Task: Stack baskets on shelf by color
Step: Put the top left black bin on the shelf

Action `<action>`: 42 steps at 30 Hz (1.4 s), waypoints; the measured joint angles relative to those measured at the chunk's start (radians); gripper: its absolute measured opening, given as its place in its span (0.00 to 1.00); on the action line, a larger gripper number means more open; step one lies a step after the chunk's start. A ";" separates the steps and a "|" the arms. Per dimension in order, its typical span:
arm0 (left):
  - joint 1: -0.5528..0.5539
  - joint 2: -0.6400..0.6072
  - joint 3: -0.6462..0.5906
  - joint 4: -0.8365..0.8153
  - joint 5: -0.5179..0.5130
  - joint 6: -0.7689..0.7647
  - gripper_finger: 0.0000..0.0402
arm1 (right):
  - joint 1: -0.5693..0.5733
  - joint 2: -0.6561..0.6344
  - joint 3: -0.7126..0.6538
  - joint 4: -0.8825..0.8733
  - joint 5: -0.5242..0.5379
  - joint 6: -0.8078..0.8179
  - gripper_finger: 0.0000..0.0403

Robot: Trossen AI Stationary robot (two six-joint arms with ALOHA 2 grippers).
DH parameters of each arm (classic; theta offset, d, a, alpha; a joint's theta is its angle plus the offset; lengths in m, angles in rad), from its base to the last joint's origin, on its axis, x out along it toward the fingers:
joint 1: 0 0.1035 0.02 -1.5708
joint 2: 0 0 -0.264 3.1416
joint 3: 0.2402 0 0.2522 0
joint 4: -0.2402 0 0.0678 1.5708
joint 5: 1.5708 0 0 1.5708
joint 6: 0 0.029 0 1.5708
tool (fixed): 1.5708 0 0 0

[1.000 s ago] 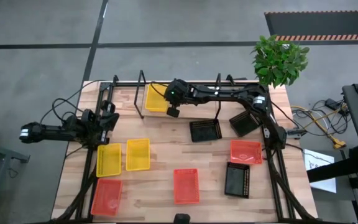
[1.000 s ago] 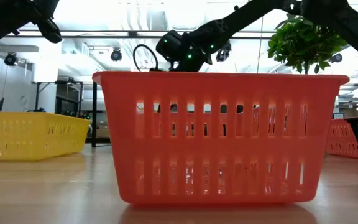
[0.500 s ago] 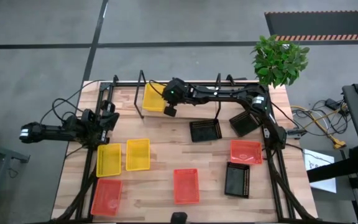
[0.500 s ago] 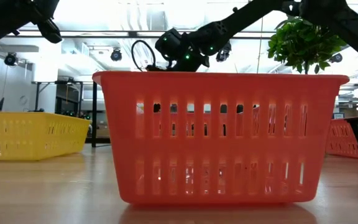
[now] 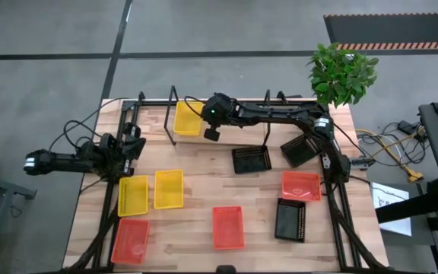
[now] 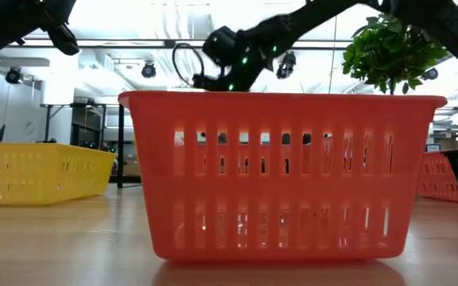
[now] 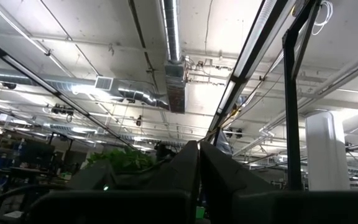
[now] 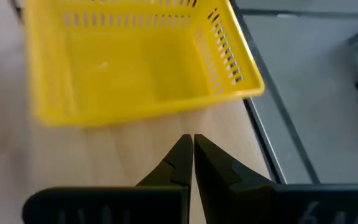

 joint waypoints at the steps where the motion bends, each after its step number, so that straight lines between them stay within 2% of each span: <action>1: 0.000 0.000 0.000 0.000 0.000 0.000 0.00 | 0.007 -0.015 0.000 -0.035 -0.001 0.014 0.02; 8: 0.000 0.012 0.001 0.000 0.000 -0.003 0.00 | 0.135 -0.112 -0.005 -0.251 0.015 0.073 0.02; 14: -0.002 0.084 0.025 -0.006 0.005 -0.011 0.00 | 0.318 -0.214 -0.108 -0.279 0.171 0.133 0.02; 18: -0.002 0.160 0.055 -0.001 0.007 -0.012 0.00 | 0.432 -0.298 -0.230 -0.200 0.236 0.157 0.02; 26: -0.002 0.266 0.129 0.001 0.023 -0.014 0.00 | 0.576 -0.502 -0.554 0.110 0.235 0.157 0.02; 32: -0.004 0.368 0.189 0.004 0.047 -0.022 0.00 | 0.618 -0.671 -0.793 0.322 0.234 0.144 0.02; 37: -0.019 0.508 0.258 0.003 0.047 -0.043 0.00 | 0.628 -0.807 -0.932 0.393 0.233 0.143 0.02; 42: -0.043 0.689 0.360 -0.015 0.049 -0.064 0.00 | 0.634 -0.932 -1.013 0.415 0.227 0.118 0.02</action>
